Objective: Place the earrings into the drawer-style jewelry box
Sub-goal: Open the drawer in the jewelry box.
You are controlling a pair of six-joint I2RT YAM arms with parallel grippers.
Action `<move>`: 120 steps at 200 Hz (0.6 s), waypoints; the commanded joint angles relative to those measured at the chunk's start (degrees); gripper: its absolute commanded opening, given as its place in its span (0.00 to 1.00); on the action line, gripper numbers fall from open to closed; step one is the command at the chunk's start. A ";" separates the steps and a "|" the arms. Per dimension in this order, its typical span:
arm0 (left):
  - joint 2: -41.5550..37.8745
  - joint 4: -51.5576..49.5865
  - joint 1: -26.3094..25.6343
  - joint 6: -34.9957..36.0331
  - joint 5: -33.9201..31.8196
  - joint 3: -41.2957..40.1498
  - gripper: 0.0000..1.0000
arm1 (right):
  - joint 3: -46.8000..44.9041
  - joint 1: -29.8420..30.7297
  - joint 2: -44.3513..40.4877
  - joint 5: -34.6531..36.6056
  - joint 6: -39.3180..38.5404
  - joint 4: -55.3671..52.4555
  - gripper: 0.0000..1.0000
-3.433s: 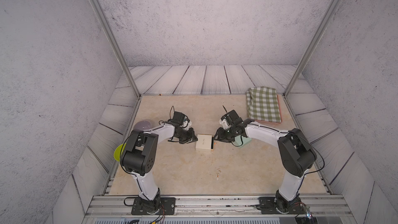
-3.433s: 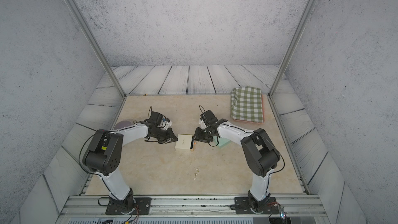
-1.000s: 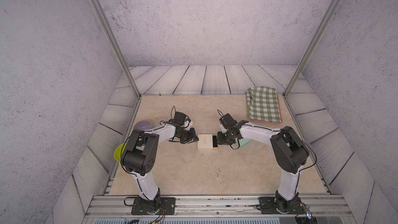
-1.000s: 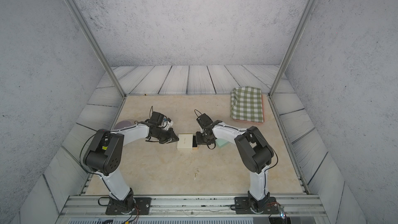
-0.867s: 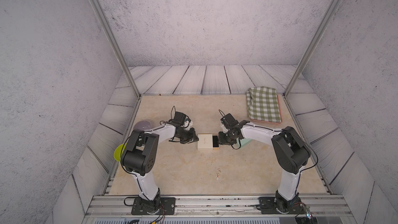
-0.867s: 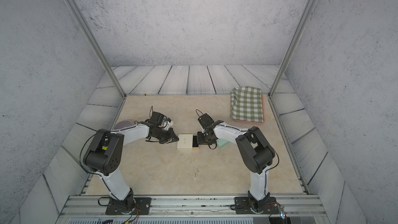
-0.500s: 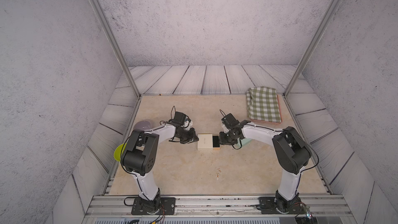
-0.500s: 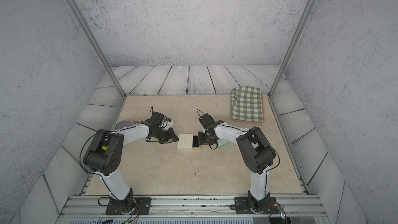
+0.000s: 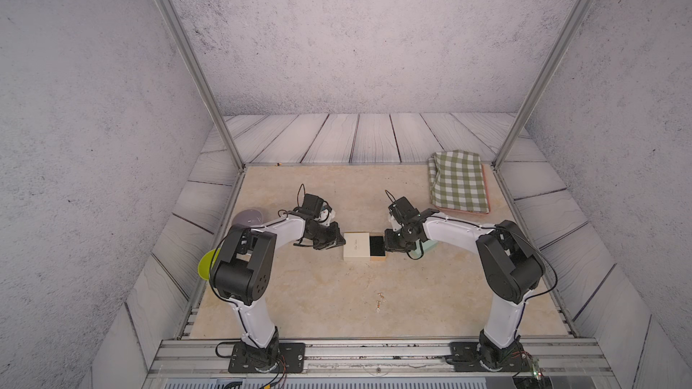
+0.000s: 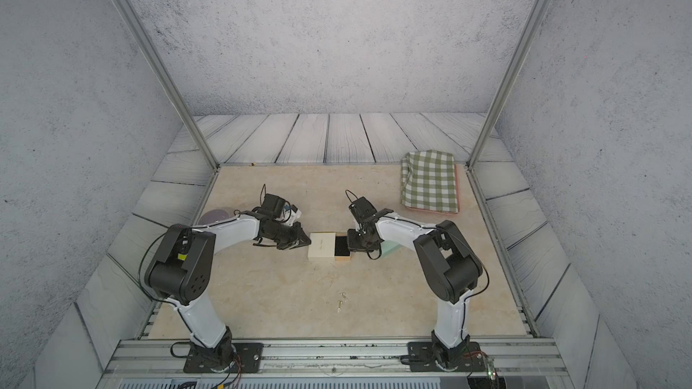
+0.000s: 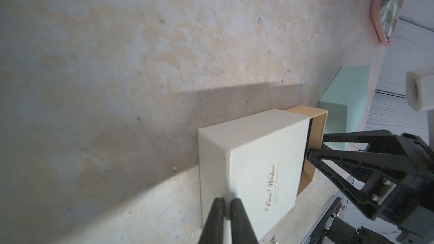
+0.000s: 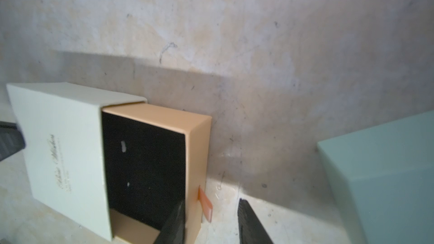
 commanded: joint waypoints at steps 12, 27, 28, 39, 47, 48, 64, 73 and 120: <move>5.42 -8.21 0.45 0.80 -14.52 -3.46 0.11 | -2.24 -2.11 -1.16 4.95 -1.53 -6.50 0.38; 5.49 -8.08 0.44 0.85 -14.46 -3.43 0.11 | -2.63 -2.50 -1.46 4.99 -1.71 -6.50 0.38; 5.50 -8.11 0.44 0.87 -14.46 -3.48 0.11 | -2.63 -2.56 -1.46 4.99 -1.69 -6.48 0.38; 5.58 -8.14 0.44 0.85 -14.37 -3.37 0.11 | -2.73 -2.66 -1.58 4.91 -1.75 -6.53 0.38; 5.59 -8.09 0.44 0.87 -14.28 -3.39 0.11 | -2.73 -2.71 -1.72 4.74 -1.75 -6.40 0.38; 5.59 -8.07 0.44 0.84 -14.28 -3.37 0.11 | -2.73 -2.71 -1.73 4.77 -1.75 -6.39 0.38; 5.59 -8.10 0.44 0.86 -14.22 -3.40 0.11 | -2.49 -2.71 -1.58 4.64 -1.83 -6.53 0.38; 5.55 -8.10 0.46 0.89 -14.27 -3.35 0.11 | -2.40 -2.71 -1.57 4.55 -1.84 -6.48 0.38; 5.76 -7.94 0.36 0.84 -13.59 -3.17 0.11 | -1.17 -2.67 -1.22 1.87 -2.15 -5.72 0.38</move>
